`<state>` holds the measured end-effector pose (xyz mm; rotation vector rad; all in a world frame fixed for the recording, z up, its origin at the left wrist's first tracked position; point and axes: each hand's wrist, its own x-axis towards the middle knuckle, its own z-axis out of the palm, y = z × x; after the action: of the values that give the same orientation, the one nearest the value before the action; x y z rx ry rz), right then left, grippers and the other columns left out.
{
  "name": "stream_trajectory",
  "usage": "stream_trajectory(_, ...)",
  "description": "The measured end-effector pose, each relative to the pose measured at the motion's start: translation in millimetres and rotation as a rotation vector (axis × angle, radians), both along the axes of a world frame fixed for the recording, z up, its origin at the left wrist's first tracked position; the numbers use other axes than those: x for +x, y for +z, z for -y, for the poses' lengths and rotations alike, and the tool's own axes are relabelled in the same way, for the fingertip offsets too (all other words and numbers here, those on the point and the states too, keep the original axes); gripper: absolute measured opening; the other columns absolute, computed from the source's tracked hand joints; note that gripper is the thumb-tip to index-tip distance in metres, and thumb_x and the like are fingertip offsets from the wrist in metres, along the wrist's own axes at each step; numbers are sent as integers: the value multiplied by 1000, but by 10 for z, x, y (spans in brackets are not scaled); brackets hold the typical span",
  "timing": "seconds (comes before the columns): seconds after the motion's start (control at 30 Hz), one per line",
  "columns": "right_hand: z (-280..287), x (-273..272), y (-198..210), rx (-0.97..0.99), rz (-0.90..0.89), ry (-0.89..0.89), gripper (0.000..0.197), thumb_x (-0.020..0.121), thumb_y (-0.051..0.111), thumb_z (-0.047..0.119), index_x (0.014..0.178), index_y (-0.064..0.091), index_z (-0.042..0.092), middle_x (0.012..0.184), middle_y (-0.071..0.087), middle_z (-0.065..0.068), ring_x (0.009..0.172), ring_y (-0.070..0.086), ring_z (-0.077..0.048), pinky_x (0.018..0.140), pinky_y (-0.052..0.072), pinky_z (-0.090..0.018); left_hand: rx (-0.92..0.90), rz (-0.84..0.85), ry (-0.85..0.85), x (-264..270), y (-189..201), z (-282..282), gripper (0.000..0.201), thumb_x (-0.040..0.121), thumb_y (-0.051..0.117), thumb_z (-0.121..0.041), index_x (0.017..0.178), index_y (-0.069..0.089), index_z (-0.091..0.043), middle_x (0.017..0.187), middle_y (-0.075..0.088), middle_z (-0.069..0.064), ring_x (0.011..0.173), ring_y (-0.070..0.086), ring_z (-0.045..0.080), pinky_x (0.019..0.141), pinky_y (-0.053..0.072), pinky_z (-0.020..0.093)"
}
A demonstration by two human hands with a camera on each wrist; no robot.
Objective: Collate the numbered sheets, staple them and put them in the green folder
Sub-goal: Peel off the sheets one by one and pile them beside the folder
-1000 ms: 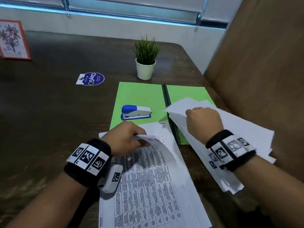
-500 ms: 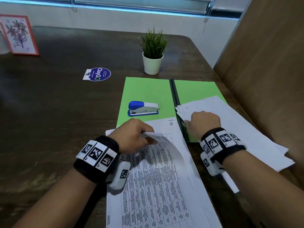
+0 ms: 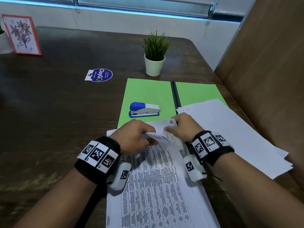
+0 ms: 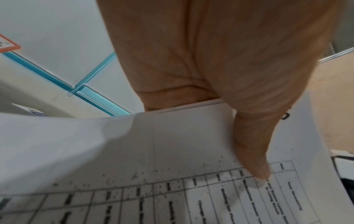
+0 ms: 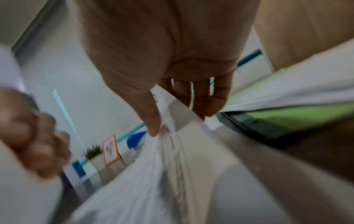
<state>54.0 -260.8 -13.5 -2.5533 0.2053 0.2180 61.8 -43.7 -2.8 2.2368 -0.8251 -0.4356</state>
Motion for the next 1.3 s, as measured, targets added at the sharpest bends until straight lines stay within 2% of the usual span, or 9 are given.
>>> stream_trajectory(0.13, 185, -223, -24, 83, -211, -34, 46, 83, 78, 27, 49, 48, 16, 42, 43, 8, 41, 41, -11, 51, 32, -24, -6, 36, 5, -18, 47, -9, 10, 86, 77, -27, 81, 75, -19, 73, 72, -7, 69, 66, 12, 67, 56, 34)
stream_trajectory(0.3, 254, -404, -30, 166, 4, -48, 50, 90, 68, 36, 54, 38, 19, 51, 29, 3, 46, 28, -12, 52, 26, -26, 11, 71, -3, -31, 41, 1, 7, 89, 72, -23, 83, 72, -23, 75, 71, -8, 75, 65, 10, 73, 56, 35)
stream_trajectory(0.43, 206, -539, 65, -71, -165, 125, 44, 97, 51, 29, 56, 42, 16, 55, 44, 4, 50, 40, -14, 52, 32, -27, 65, 120, -14, -78, 61, 11, 18, 87, 48, -20, 78, 56, -33, 82, 67, -8, 82, 62, 19, 76, 53, 40)
stream_trajectory(0.6, 251, -443, 317, 2, 481, -228, 46, 95, 55, 25, 54, 37, 13, 49, 38, 3, 51, 39, -20, 54, 35, -34, 67, 115, -16, -98, 117, 11, 22, 80, 39, -28, 85, 59, -22, 82, 68, -1, 78, 61, 20, 73, 52, 41)
stream_trajectory(0.7, 406, -342, 664, 76, 746, -337, 38, 92, 62, 29, 59, 55, 11, 55, 54, 0, 55, 51, -20, 56, 48, -37, 62, 108, -12, -97, 113, 7, 23, 79, 40, -28, 83, 60, -20, 78, 67, -2, 76, 61, 20, 73, 52, 41)
stream_trajectory(0.8, 575, -291, 1072, 92, 922, -331, 14, 90, 68, 32, 80, 72, 24, 70, 69, 4, 61, 63, -11, 56, 54, -22, 55, 105, -6, -89, 101, 6, 20, 83, 45, -30, 82, 62, -20, 76, 68, -3, 75, 62, 19, 71, 53, 40)
stream_trajectory(1.07, 798, -362, 1465, -541, 1338, -94, 32, 95, 63, 28, 72, 69, 7, 68, 66, -13, 62, 57, -32, 56, 41, -38, 21, 139, 0, -60, 37, 36, 19, 94, 63, -19, 76, 63, -26, 66, 61, -11, 62, 54, 3, 63, 46, 27)
stream_trajectory(1.17, 590, -424, 1265, -725, 1306, 140, 31, 93, 63, 15, 63, 58, 11, 60, 54, -8, 55, 48, -28, 51, 29, -33, 27, 135, -1, -69, 20, 39, 18, 94, 63, -20, 76, 63, -27, 69, 64, -10, 66, 57, 5, 65, 49, 29)
stream_trajectory(1.3, 350, -447, 756, -801, 825, 340, 28, 64, 76, -4, 62, 53, 12, 55, 47, -5, 46, 45, -27, 42, 23, -27, 29, 135, -2, -66, 6, 32, 11, 93, 63, -22, 83, 66, -23, 76, 68, -9, 73, 62, 9, 69, 53, 32)
